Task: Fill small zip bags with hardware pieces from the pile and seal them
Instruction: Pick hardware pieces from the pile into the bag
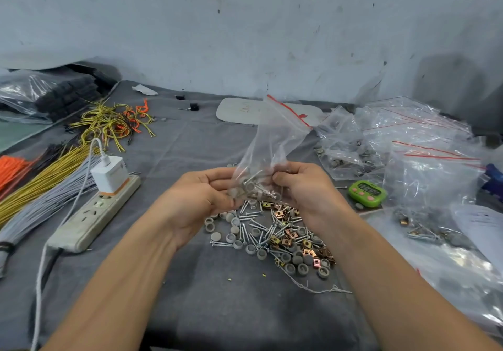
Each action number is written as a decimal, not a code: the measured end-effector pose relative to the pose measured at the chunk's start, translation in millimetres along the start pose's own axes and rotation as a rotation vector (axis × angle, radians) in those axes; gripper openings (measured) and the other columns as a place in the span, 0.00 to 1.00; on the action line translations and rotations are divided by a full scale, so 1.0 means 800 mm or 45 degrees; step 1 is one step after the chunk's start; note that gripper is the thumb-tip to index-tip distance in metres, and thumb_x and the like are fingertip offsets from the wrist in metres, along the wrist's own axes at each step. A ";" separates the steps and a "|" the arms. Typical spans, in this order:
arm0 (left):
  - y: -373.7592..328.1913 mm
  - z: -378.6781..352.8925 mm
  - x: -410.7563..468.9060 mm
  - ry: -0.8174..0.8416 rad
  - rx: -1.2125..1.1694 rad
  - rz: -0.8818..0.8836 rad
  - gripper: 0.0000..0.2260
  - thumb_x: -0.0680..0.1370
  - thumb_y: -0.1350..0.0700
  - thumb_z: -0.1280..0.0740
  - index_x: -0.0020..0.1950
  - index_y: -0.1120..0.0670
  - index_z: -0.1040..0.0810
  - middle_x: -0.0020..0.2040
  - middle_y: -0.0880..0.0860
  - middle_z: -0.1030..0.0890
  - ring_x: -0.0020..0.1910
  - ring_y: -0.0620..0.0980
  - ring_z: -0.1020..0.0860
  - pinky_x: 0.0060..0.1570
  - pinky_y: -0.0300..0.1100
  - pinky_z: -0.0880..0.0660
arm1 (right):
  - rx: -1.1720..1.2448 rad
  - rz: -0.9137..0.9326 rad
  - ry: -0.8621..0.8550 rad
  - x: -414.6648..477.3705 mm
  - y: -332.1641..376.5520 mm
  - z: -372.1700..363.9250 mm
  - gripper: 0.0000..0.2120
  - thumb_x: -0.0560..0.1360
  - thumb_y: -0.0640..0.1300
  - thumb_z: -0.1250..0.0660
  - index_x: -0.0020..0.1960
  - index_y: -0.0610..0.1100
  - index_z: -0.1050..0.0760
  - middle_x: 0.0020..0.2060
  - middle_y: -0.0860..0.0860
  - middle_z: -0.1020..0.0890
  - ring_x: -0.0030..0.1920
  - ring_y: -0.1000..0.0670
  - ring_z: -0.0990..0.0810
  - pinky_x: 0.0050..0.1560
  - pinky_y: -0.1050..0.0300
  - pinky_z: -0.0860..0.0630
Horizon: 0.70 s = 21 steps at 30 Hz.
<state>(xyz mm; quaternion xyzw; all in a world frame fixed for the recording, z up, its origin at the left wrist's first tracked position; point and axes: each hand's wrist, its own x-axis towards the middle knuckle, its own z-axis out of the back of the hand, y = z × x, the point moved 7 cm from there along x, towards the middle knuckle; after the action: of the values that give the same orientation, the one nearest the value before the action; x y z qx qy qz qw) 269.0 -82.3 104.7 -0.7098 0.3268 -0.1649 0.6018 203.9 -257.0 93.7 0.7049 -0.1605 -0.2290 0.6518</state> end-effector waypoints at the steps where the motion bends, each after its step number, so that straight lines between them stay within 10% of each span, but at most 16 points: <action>1: -0.001 0.003 -0.001 -0.018 -0.002 0.000 0.27 0.70 0.84 0.43 0.61 0.64 0.20 0.53 0.60 0.14 0.45 0.51 0.14 0.43 0.38 0.17 | 0.009 -0.013 -0.007 0.001 0.000 0.003 0.10 0.79 0.29 0.36 0.51 0.38 0.18 0.41 0.44 0.12 0.41 0.49 0.14 0.54 0.47 0.16; 9: 0.001 0.009 -0.001 -0.070 0.104 0.009 0.25 0.71 0.81 0.39 0.60 0.60 0.18 0.51 0.55 0.13 0.42 0.47 0.15 0.47 0.37 0.19 | 0.008 -0.013 0.040 0.007 0.001 0.001 0.10 0.79 0.28 0.37 0.55 0.36 0.19 0.40 0.45 0.12 0.35 0.55 0.15 0.31 0.66 0.24; 16: 0.002 0.020 0.001 -0.214 0.268 0.008 0.14 0.72 0.75 0.30 0.49 0.58 0.15 0.41 0.53 0.15 0.36 0.45 0.18 0.38 0.34 0.19 | -0.006 -0.032 0.081 0.006 0.002 -0.002 0.12 0.77 0.28 0.35 0.51 0.41 0.18 0.47 0.44 0.12 0.45 0.48 0.14 0.48 0.51 0.16; 21: 0.001 0.013 -0.001 -0.175 0.266 -0.013 0.07 0.76 0.68 0.29 0.52 0.59 0.16 0.40 0.55 0.14 0.36 0.45 0.15 0.33 0.33 0.21 | -0.033 -0.008 0.122 0.003 0.005 -0.006 0.18 0.72 0.21 0.40 0.51 0.38 0.19 0.40 0.46 0.12 0.35 0.50 0.15 0.34 0.56 0.20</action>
<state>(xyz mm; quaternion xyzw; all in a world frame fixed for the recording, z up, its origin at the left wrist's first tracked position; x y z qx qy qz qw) 274.6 -73.8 101.4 -0.6545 0.2621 -0.1521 0.6926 208.7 -254.4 97.5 0.7072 -0.1241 -0.1990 0.6670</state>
